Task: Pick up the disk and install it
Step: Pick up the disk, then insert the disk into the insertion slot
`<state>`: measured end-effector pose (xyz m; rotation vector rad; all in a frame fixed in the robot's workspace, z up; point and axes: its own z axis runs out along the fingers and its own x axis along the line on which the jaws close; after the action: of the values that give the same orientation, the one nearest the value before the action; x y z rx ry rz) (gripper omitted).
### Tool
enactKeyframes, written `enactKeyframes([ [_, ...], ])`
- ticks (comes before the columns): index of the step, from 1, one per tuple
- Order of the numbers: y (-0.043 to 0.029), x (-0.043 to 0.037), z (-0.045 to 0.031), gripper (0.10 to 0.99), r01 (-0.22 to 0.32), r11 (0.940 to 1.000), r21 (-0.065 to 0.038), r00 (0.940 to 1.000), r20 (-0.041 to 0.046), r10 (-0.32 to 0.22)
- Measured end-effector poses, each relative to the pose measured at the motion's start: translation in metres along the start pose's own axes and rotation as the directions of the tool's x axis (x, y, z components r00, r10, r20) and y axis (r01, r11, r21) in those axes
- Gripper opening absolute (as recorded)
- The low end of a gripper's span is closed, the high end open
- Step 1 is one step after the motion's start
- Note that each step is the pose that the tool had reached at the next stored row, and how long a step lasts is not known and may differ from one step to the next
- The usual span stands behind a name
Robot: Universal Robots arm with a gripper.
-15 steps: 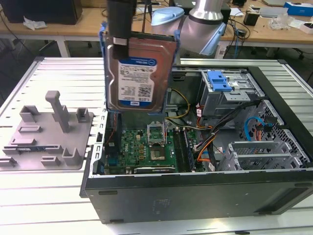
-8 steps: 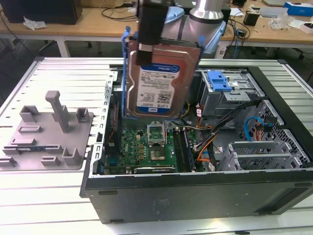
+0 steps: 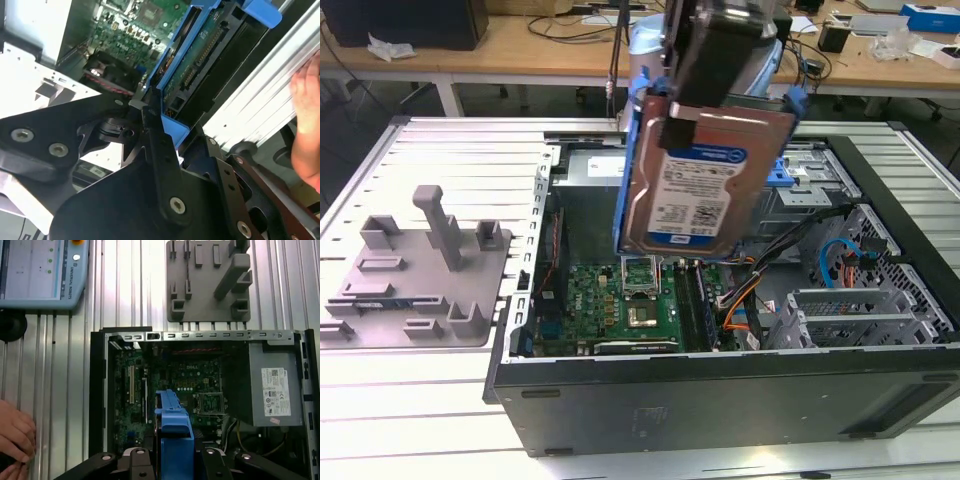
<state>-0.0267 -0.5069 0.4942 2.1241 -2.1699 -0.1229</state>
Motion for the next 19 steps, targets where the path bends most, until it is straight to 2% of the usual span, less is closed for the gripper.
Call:
enactKeyframes([
  [2,-0.0095,0.0033,-0.0012,0.369,0.0,1.0,-0.001,1.0,-0.0006,0.0],
  [3,-0.0119,0.004,-0.0015,0.369,0.0,1.0,-0.001,1.0,-0.0008,0.0],
  [19,-0.0125,0.0042,-0.0016,0.369,0.003,1.0,-0.001,1.0,-0.001,-0.003],
])
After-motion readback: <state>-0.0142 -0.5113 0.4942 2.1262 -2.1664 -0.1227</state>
